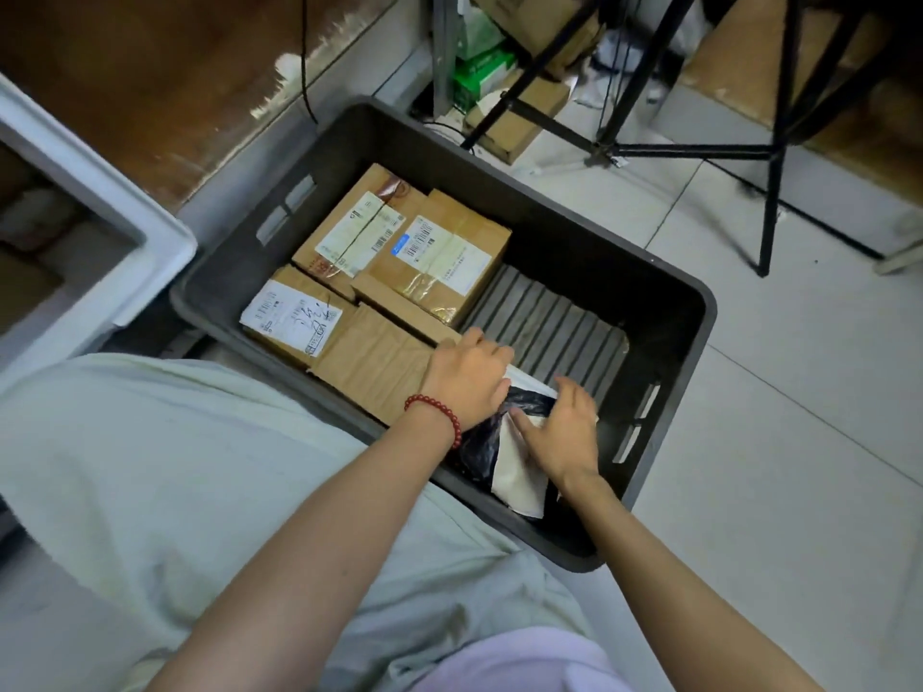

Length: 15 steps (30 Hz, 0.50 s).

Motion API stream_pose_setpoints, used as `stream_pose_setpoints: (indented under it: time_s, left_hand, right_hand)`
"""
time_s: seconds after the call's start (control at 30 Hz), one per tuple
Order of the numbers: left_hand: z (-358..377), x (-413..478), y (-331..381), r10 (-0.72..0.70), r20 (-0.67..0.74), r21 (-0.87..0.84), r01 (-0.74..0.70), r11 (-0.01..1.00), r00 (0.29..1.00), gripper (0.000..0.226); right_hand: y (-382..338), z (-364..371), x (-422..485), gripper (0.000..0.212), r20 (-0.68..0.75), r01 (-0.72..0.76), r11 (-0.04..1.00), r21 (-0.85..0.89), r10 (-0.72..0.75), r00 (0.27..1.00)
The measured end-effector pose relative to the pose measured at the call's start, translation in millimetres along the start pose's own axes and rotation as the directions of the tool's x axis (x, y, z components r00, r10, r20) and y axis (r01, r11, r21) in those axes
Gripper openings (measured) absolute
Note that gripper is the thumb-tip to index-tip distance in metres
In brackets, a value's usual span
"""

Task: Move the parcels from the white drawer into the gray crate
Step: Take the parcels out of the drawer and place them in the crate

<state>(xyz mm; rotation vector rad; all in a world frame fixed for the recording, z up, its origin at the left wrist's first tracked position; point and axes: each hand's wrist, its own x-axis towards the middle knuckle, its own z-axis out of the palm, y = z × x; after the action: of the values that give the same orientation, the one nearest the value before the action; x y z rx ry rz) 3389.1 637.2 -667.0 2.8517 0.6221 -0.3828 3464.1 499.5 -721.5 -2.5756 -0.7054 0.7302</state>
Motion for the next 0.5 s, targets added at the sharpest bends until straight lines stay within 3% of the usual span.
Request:
stream_pose_setpoints:
  time_s: [0.1,0.27,0.4,0.5]
  left_hand:
    - [-28.5,-7.9,-28.4,-0.166,-0.106,0.049,0.171,0.984,0.980,0.042]
    - [-93.6,-56.7,-96.8,-0.477,-0.244,0.005,0.493,0.870,0.844,0.050]
    - [-141.5,-118.4,-140.6,-0.611,-0.361,-0.069,0.633,0.771,0.705,0.049]
    - [-160.3,-172.4,-163.6,-0.692,-0.432,-0.129,0.720,0.681,0.578,0.048]
  right_hand:
    - [-36.1,-19.7,13.2,0.069,-0.028,0.110,0.994,-0.008,-0.110,0.994]
    - [-149.5,-52.1,28.1,0.061,-0.089,0.388,0.921,0.023,-0.385,0.919]
    - [-251.5,-56.7,11.1,0.055,-0.064,0.640,0.767,0.045,-0.637,0.768]
    - [-319.7,-47.8,-25.1,0.058,0.009,0.791,0.610,0.054,-0.792,0.610]
